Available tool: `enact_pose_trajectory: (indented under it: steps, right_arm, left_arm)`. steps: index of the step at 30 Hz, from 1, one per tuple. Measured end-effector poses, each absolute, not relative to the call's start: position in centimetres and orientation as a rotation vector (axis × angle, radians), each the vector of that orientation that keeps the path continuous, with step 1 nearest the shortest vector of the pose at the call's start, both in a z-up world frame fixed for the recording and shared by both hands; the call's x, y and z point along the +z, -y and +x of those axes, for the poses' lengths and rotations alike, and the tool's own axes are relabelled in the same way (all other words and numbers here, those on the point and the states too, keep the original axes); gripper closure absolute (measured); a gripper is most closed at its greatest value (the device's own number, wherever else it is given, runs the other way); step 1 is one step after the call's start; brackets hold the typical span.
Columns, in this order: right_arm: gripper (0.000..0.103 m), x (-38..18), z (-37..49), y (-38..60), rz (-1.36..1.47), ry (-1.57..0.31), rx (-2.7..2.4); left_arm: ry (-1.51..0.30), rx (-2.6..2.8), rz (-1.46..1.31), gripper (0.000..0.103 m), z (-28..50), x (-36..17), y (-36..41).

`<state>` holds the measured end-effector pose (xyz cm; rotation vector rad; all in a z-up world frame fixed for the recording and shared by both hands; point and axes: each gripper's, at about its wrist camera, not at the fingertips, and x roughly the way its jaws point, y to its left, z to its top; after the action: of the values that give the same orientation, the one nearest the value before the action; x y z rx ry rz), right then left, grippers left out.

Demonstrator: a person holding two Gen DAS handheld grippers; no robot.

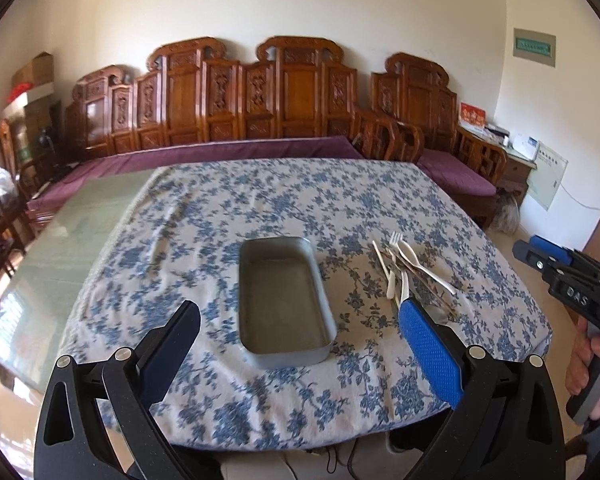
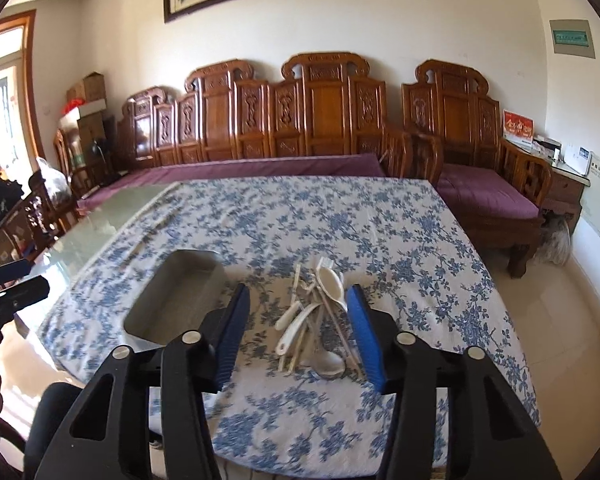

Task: Organize utensils
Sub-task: 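Reach the right tool into the utensil pile and grasp the white plastic spoon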

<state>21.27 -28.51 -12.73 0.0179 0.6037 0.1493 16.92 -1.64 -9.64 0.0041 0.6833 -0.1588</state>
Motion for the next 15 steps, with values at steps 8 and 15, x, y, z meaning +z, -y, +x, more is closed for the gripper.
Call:
enact_pose_trajectory:
  steps: [8, 15]
  right_arm:
    - [0.076, -16.9, 26.4, 31.7, 0.032, -0.710, 0.139]
    - [0.076, -21.4, 29.7, 33.3, 0.014, -0.788, 0.155]
  left_arm:
    - [-0.785, -0.264, -0.016, 0.032, 22.1, -13.4, 5.3]
    - [-0.851, -0.302, 0.032, 0.041, 25.9, -16.5, 9.1]
